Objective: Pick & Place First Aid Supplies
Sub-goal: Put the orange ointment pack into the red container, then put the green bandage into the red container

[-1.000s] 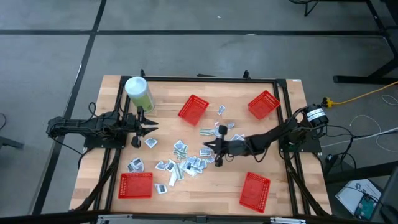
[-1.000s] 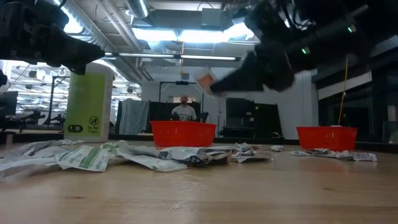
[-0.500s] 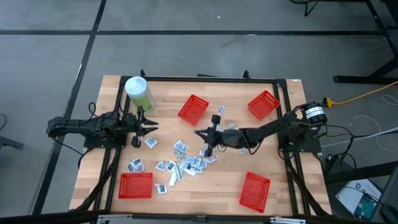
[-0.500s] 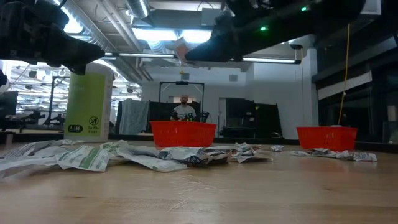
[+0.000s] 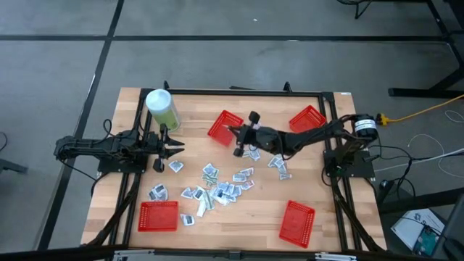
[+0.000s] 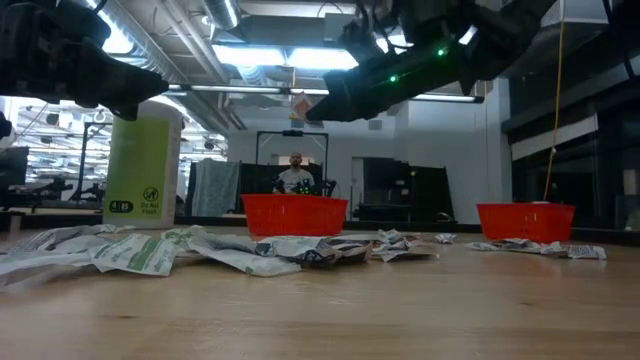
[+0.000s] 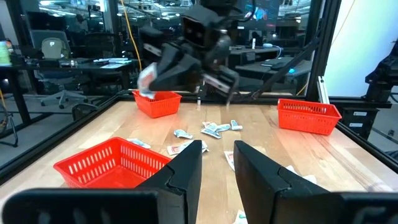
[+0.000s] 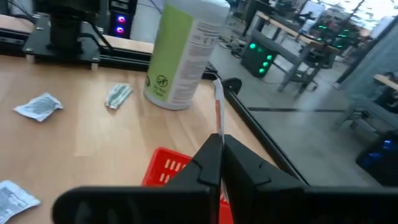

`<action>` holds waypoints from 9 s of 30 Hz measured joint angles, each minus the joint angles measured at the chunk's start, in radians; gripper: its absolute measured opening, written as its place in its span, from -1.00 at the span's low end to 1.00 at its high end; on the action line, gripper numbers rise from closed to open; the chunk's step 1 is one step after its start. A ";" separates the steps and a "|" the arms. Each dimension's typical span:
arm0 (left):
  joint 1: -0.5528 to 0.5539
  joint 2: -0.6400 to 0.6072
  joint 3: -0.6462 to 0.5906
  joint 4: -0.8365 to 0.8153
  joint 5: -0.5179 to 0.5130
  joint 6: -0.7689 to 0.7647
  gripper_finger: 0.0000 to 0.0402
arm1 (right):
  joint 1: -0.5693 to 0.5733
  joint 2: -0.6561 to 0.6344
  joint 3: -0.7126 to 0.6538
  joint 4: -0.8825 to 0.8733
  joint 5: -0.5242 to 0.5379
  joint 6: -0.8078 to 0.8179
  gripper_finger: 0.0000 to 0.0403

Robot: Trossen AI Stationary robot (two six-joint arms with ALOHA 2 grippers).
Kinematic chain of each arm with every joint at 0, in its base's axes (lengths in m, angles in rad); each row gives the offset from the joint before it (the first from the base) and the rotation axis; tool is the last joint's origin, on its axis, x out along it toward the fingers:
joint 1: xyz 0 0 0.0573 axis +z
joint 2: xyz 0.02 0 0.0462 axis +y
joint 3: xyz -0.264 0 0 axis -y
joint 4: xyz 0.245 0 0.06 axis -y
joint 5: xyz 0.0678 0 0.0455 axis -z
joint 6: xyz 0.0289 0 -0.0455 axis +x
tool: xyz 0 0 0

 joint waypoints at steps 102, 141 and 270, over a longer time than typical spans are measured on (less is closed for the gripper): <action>0.000 0.000 0.000 0.000 0.000 0.000 -0.56 | 0.203 0.022 -0.001 -0.920 0.067 0.337 -0.18; 0.000 0.000 0.000 0.000 0.000 0.000 -0.56 | 0.215 -0.092 -0.002 -0.920 -0.333 0.368 -0.18; 0.000 0.000 0.000 0.000 0.000 0.000 -0.56 | -0.100 0.019 0.000 -0.200 -0.353 0.289 -0.38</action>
